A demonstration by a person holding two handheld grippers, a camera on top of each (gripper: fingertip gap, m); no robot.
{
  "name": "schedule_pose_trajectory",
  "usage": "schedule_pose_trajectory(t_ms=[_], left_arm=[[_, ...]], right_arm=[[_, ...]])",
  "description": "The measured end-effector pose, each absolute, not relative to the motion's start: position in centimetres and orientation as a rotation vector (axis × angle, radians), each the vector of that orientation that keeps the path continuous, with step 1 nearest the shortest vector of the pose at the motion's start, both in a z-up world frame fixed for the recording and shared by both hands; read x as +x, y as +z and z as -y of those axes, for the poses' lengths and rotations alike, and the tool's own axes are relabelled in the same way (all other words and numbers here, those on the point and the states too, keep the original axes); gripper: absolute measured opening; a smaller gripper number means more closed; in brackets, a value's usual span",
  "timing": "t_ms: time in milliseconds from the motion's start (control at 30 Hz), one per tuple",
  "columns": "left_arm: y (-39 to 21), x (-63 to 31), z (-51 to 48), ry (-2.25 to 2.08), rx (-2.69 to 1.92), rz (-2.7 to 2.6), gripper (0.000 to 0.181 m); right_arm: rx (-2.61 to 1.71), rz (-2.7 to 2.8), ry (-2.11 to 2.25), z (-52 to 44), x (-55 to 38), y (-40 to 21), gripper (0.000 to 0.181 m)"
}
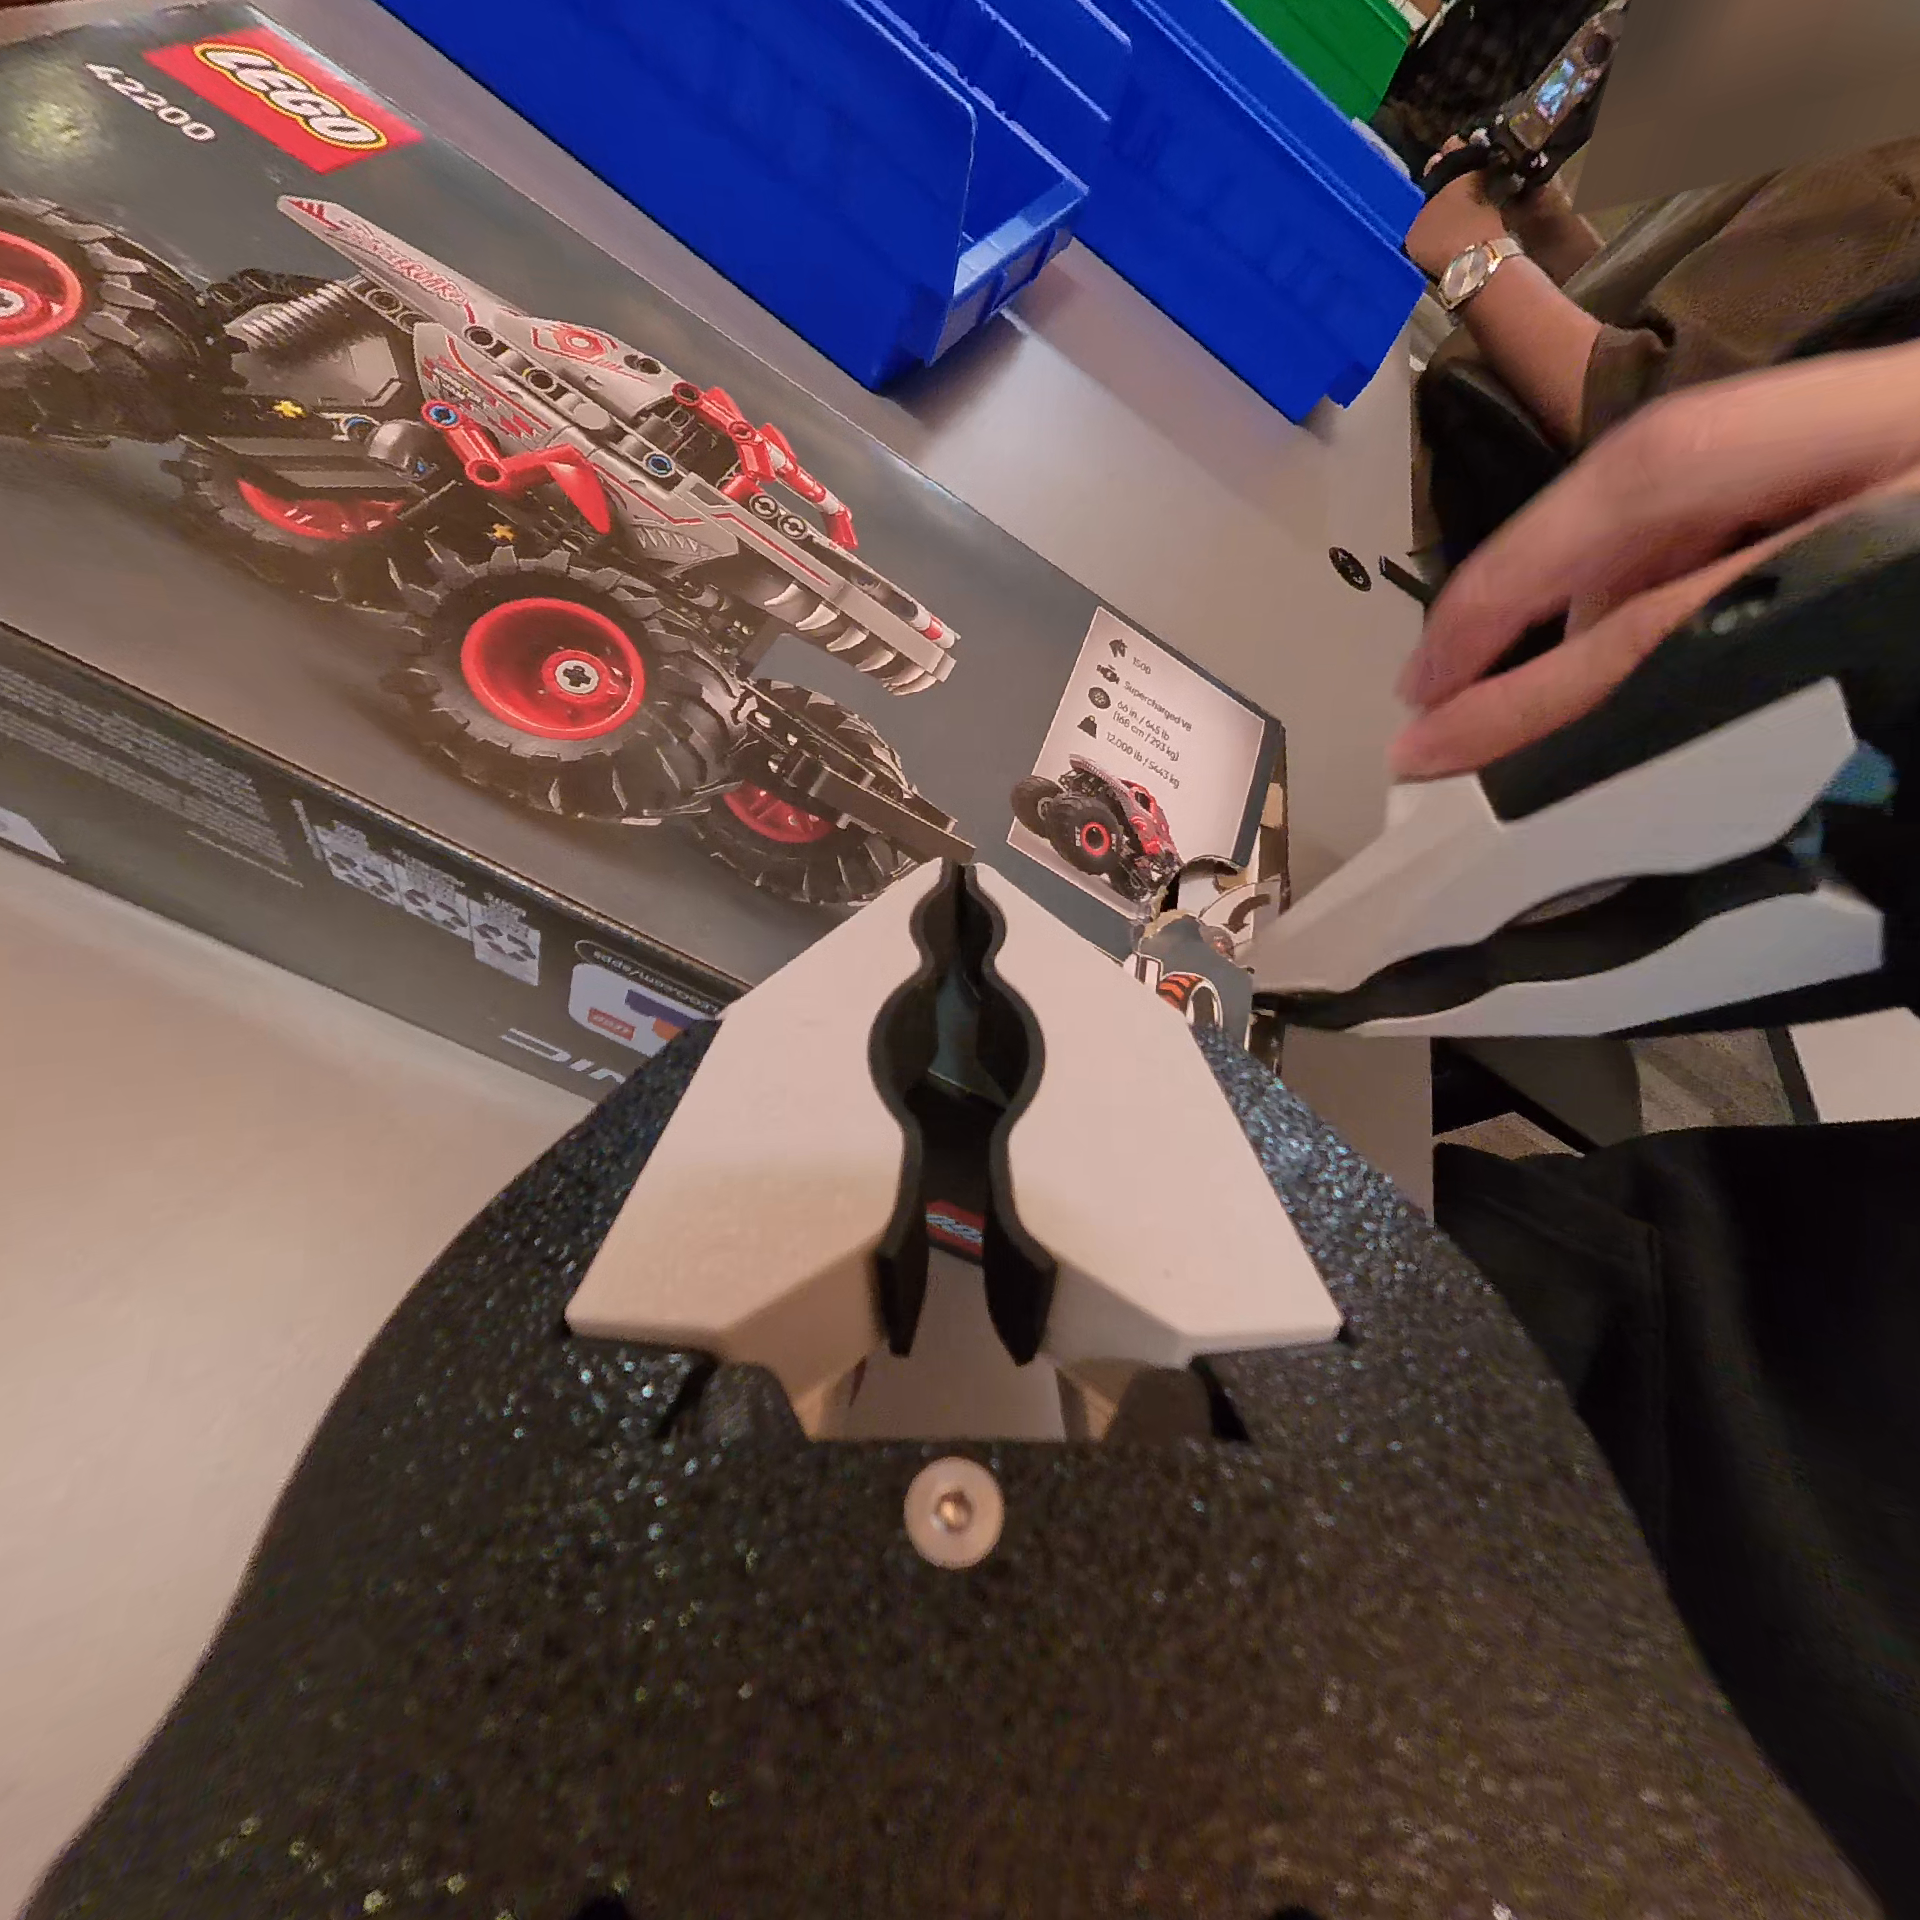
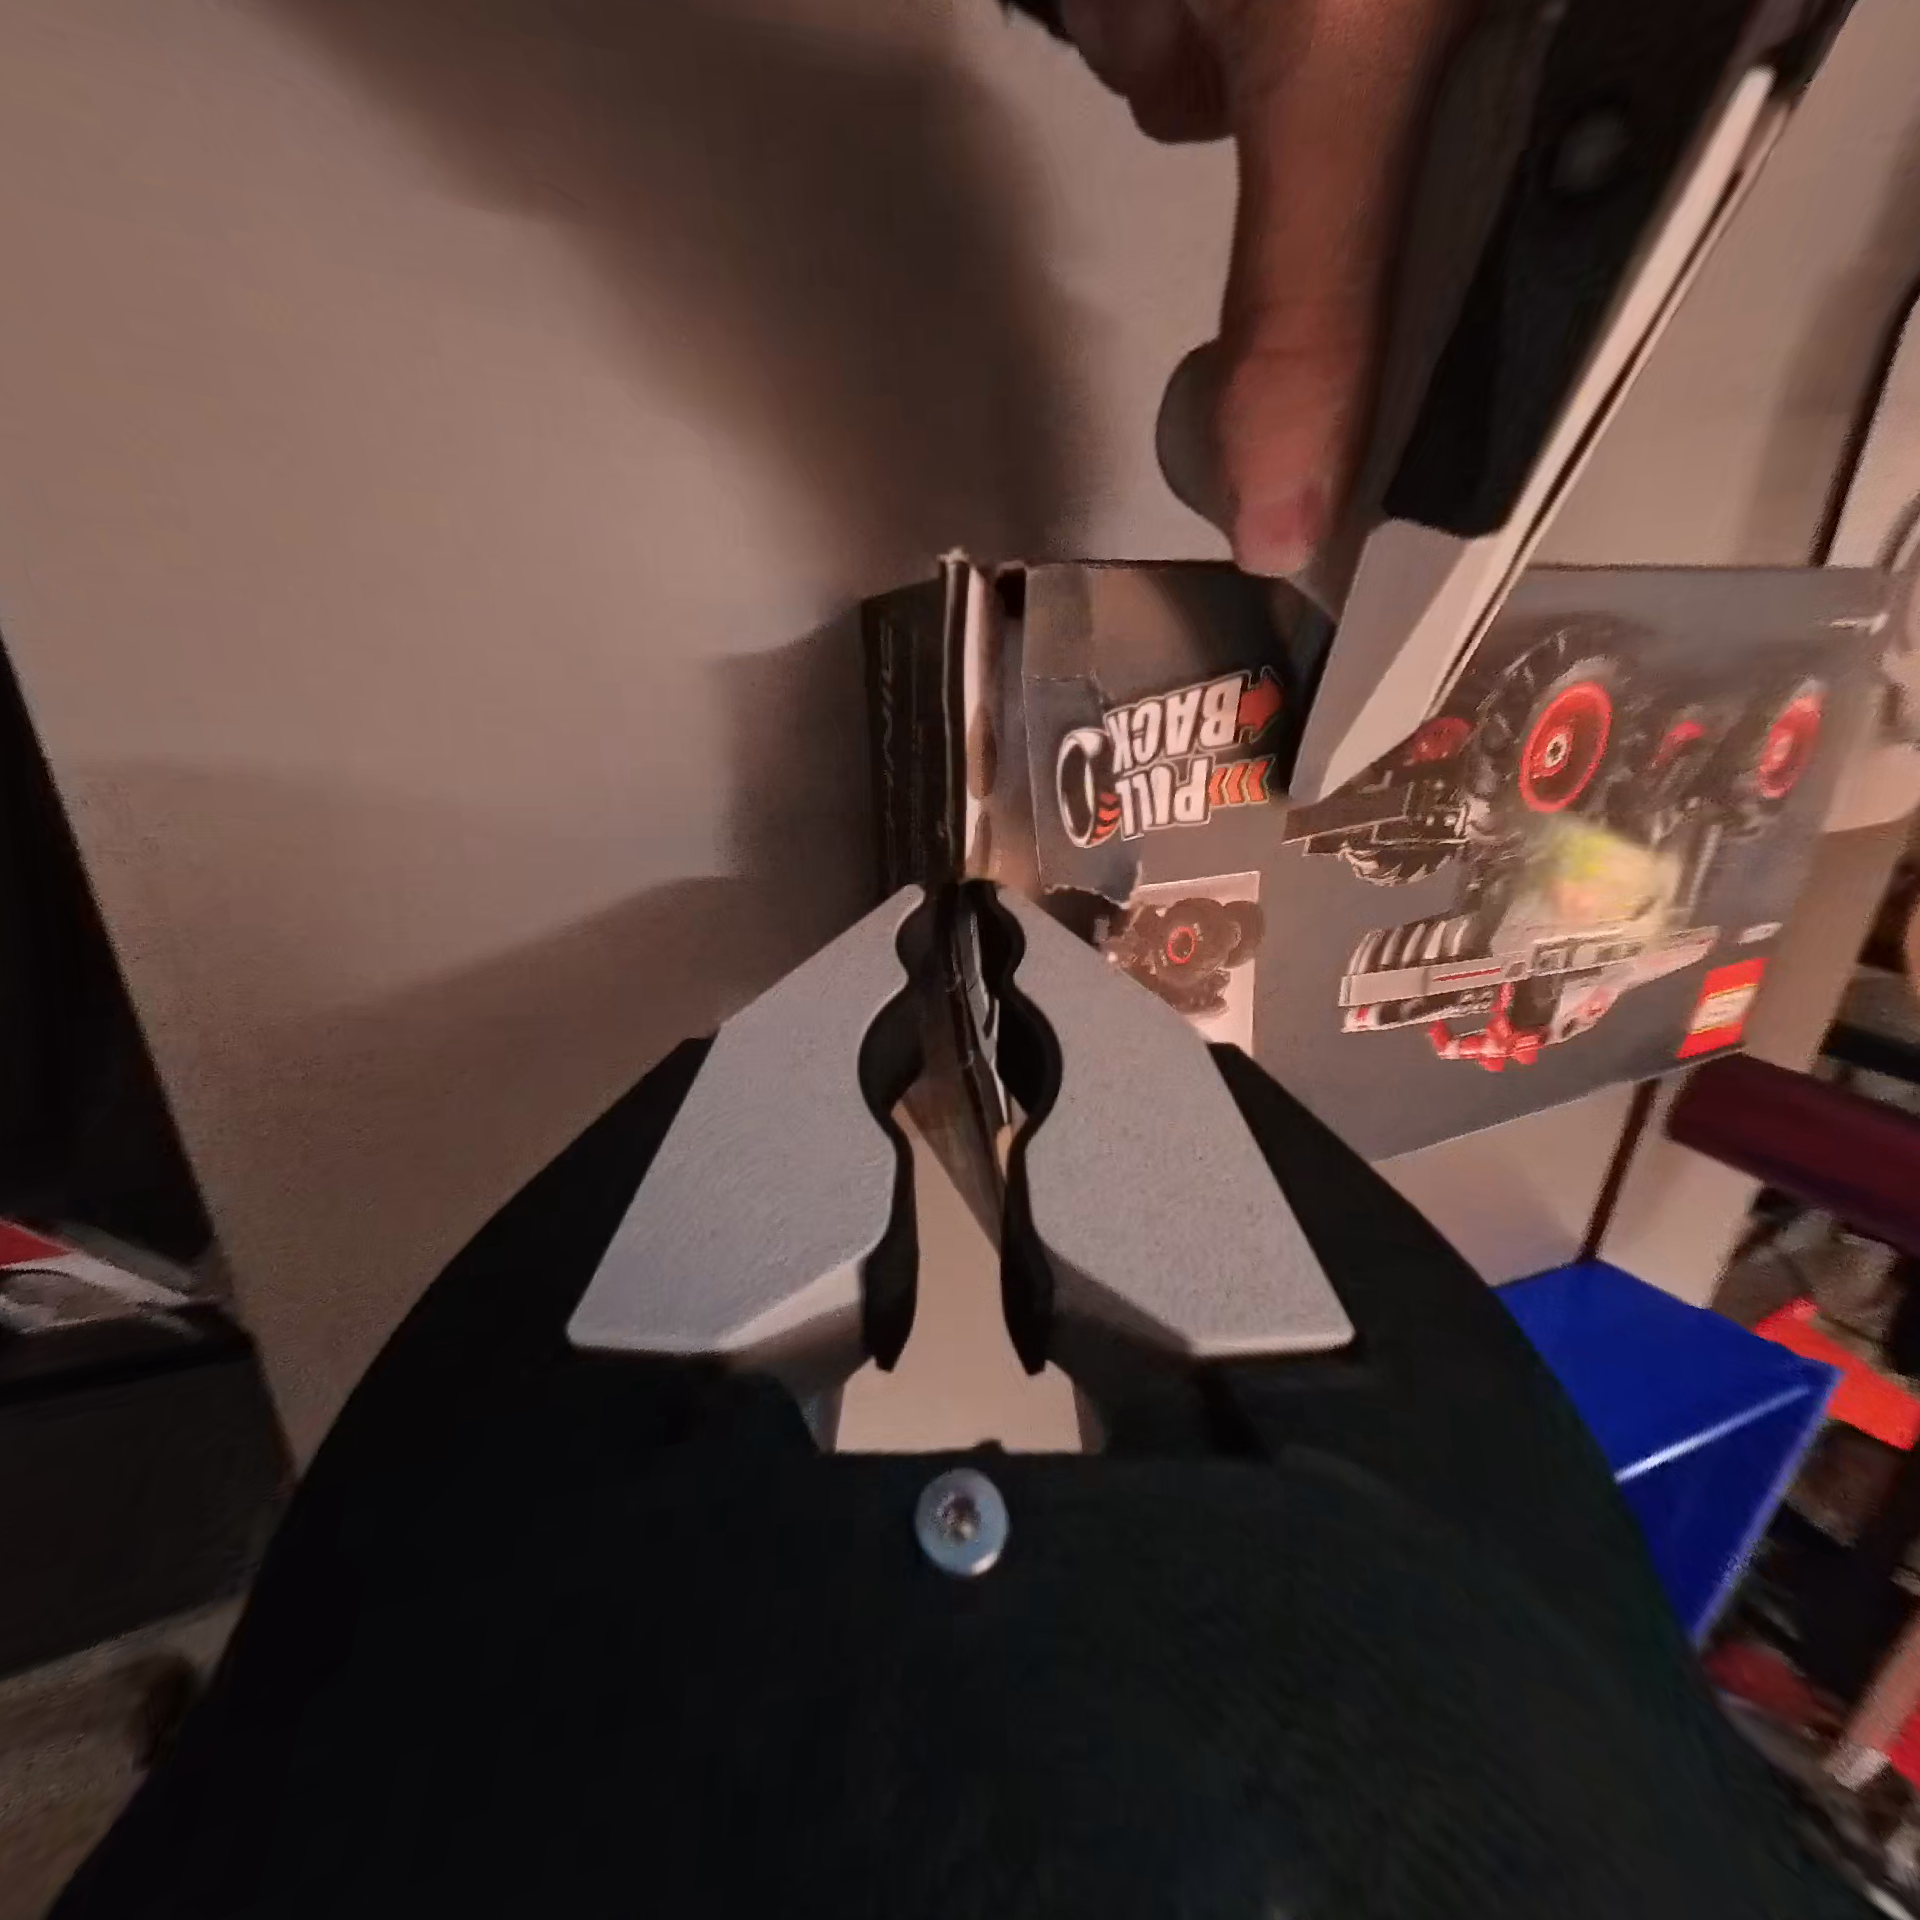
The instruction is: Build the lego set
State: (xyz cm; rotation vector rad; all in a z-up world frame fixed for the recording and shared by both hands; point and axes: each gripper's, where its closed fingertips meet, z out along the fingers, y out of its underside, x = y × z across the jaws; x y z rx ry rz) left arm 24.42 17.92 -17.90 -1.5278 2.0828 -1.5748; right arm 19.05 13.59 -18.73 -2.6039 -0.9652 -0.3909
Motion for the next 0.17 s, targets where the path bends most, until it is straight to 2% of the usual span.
schedule_pose_trajectory(t_ms=[33,167], left_arm=[[-17.91,24.41,-17.95,-1.575,-1.529,-2.083,0.0],[-17.94,24.4,-18.09,-1.561,-1.529,-2.079,0.0]], right_arm=[[-2.563,1.016,-0.467,-13.74,19.04,-18.8,0.004],[-2.357,1.143,-0.808,-14.15,18.86,-19.0,0.002]])
